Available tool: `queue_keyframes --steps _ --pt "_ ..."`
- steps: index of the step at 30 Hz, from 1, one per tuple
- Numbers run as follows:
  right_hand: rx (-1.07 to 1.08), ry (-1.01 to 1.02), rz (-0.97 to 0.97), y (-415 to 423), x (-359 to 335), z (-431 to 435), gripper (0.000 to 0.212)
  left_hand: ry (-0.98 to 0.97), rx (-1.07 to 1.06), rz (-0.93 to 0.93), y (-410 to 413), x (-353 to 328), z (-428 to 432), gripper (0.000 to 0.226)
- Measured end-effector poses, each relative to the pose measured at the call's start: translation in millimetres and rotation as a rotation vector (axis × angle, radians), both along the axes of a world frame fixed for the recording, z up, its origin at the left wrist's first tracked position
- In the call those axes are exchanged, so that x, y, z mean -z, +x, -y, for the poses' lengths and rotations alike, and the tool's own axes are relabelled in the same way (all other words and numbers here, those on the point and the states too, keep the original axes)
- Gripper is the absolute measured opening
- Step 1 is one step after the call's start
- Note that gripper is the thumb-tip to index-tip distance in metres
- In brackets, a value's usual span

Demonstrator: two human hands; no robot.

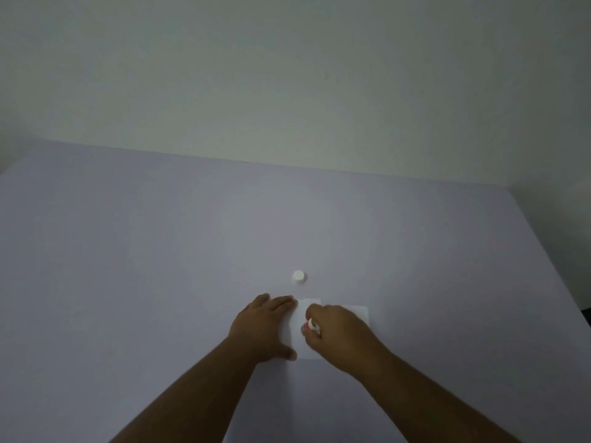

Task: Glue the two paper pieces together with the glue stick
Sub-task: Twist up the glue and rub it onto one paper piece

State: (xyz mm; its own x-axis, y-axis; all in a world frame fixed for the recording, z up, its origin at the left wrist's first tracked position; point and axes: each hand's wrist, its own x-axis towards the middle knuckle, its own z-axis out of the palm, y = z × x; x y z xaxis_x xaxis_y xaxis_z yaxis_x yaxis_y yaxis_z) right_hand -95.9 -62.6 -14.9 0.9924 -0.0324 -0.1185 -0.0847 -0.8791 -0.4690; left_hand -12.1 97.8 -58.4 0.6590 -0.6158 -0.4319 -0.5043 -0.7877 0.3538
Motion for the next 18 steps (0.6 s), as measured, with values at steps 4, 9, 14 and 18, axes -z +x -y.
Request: queue_keyframes --steps 4,9,14,18 --pt "0.017 0.047 -0.055 -12.1 -2.5 2.8 0.022 -0.007 0.0 -0.001 0.7 2.5 -0.5 0.108" --pt "0.139 0.046 -0.016 0.5 -12.1 23.6 0.023 -0.006 0.003 -0.005 2.6 5.6 -1.2 0.109" --pt "0.016 0.07 -0.046 -25.8 -4.7 7.2 0.023 -0.011 0.006 -0.001 2.1 7.1 -2.0 0.109" --pt "0.029 0.09 -0.055 -24.8 -3.9 7.2 0.023 -0.008 0.007 -0.003 2.2 6.6 -1.6 0.109"
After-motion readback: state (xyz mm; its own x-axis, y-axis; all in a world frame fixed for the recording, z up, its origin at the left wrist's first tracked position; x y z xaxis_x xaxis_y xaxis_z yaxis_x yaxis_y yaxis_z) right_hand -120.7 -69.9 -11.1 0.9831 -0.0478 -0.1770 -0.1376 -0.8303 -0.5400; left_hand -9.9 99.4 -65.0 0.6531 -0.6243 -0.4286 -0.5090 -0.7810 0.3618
